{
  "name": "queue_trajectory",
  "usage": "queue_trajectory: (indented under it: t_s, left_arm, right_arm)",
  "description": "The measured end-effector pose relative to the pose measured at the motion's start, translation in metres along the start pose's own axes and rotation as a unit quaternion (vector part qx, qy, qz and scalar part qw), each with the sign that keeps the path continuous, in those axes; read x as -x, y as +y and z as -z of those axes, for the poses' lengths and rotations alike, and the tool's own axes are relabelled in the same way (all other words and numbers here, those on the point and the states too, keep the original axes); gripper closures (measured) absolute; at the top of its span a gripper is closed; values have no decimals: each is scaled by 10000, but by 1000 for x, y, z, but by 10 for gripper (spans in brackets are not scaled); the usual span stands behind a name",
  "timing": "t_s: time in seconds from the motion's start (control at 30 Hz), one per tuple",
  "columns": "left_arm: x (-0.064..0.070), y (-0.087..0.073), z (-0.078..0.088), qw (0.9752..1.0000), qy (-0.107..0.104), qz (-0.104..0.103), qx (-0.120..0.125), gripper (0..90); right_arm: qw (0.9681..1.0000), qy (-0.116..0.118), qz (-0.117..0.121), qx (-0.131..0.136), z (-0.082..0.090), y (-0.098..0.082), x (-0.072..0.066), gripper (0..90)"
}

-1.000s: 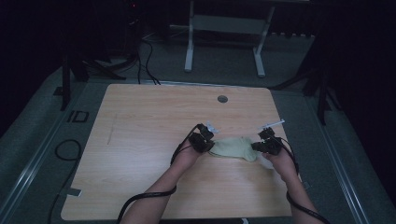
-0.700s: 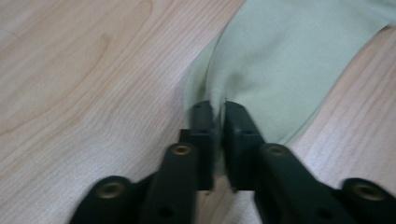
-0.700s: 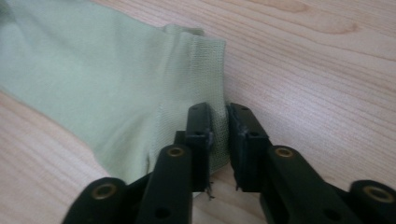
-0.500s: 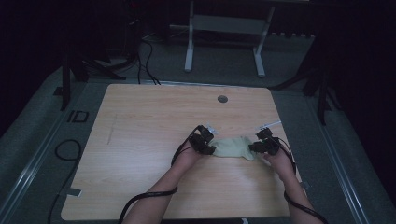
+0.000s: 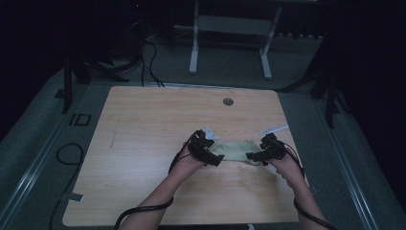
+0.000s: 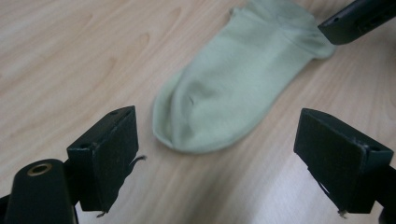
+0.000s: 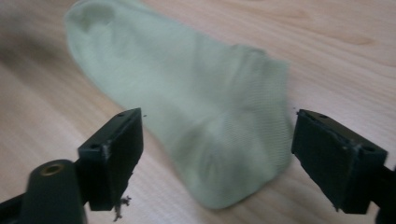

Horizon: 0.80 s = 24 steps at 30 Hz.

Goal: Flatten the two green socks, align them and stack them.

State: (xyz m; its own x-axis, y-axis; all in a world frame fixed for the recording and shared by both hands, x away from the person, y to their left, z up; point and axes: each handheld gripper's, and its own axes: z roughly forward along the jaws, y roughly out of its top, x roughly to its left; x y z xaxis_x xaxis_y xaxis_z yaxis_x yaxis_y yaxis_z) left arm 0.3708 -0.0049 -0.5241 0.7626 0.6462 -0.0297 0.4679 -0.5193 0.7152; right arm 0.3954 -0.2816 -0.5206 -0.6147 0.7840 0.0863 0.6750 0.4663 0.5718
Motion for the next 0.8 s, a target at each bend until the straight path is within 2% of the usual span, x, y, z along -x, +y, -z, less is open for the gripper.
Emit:
queue_trajectory:
  t_s: [0.03, 0.1, 0.2, 0.33, 0.47, 0.63, 0.8]
  left_arm:
    - [1, -2, 2, 10000, -33, -8, -28, 135]
    - [2, -7, 4, 9998, 141, -42, -136, 90]
    - [0, -14, 7, 9998, 125, 87, -145, 14]
    - [-3, -25, 14, 9997, 165, 136, -129, 13]
    - [-4, -38, 21, 9994, 228, 77, -233, 6]
    - [-9, -56, 32, 9990, 289, 258, -215, 6]
    - [-12, -73, 46, 9987, 419, 230, -184, 6]
  right_arm:
    - [10000, -2, 9, 2, -1, -1, -3, 156]
    - [9999, 26, 90, 56, -1, -4, -7, 137]
    - [9998, 82, 154, 117, 0, -8, -11, 136]
    - [9994, 84, 259, 189, 3, -15, -14, 136]
    - [9990, 43, 316, 298, 8, -24, -16, 135]
    - [9984, -22, 332, 454, 13, -38, -19, 133]
    - [9982, 36, 405, 449, 14, -55, -21, 130]
